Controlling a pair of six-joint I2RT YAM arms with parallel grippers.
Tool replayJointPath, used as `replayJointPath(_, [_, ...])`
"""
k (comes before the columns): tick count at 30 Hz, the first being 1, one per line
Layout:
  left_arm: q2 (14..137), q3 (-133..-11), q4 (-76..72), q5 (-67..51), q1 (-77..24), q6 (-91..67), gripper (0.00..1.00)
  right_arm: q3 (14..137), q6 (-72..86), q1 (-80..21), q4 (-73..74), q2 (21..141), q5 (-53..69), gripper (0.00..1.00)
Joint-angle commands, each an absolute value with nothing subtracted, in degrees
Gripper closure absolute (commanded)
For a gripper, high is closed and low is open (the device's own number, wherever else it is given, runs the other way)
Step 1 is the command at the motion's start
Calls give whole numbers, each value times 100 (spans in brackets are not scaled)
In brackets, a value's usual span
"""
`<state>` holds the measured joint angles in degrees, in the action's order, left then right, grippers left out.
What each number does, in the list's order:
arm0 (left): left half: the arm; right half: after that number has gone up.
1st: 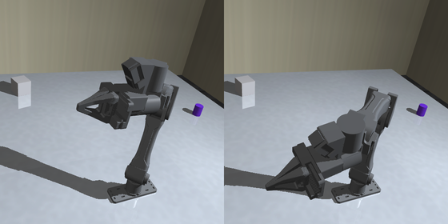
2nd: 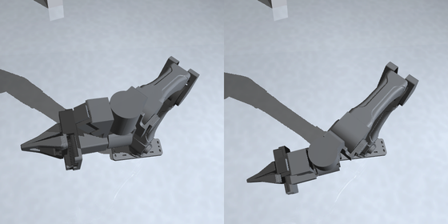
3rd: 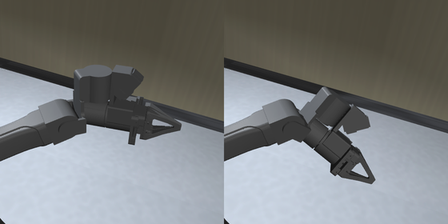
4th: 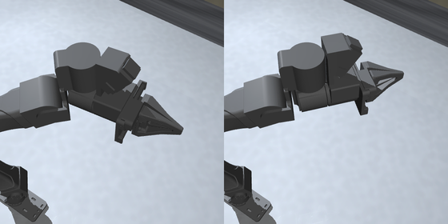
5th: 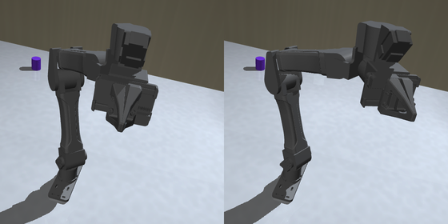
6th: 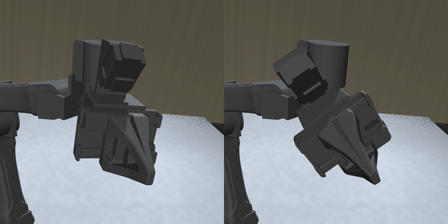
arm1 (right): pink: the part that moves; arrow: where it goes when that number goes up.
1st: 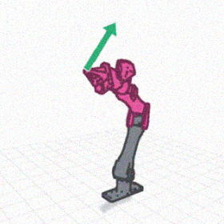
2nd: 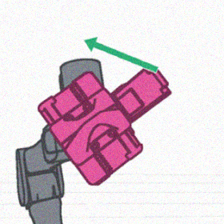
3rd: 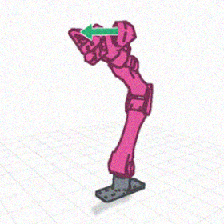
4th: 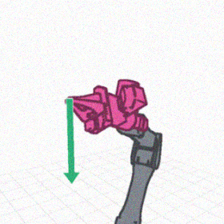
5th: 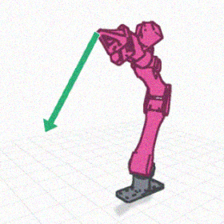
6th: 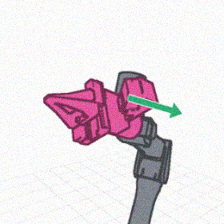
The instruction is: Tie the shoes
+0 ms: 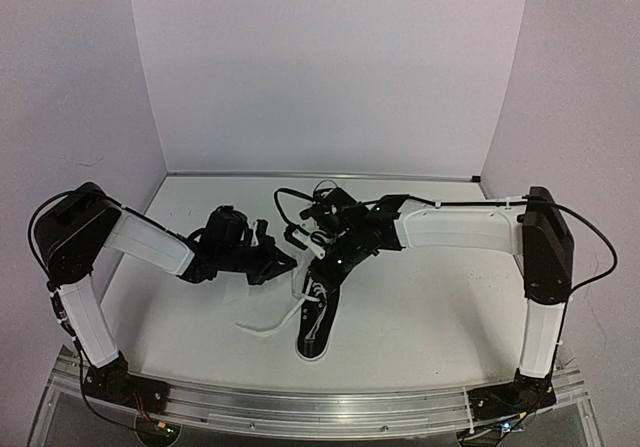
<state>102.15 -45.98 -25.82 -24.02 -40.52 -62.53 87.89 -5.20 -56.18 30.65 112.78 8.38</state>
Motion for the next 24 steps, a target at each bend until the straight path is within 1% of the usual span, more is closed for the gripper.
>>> replayJointPath(1, [10543, -4700, -3414, -2623, -4113, -6783, 100, 8638, -429, -5640, 2920, 10999, 837, 100])
replayJointPath(6, [10902, -4850, -3885, -2779, -4193, -7185, 100, 8590, -413, -5638, 2867, 10978, 888, 100])
replayJointPath(12, [11162, -5000, -4113, -2871, -4324, -7433, 100, 8545, -418, -5641, 2824, 10950, 904, 100])
replayJointPath(19, [11239, -4978, -4582, -3101, -4395, -7788, 100, 8522, -417, -5638, 2776, 10945, 904, 100])
replayJointPath(24, [11091, -4810, -4594, -3278, -4447, -7949, 100, 8514, -405, -5642, 2760, 10926, 821, 100])
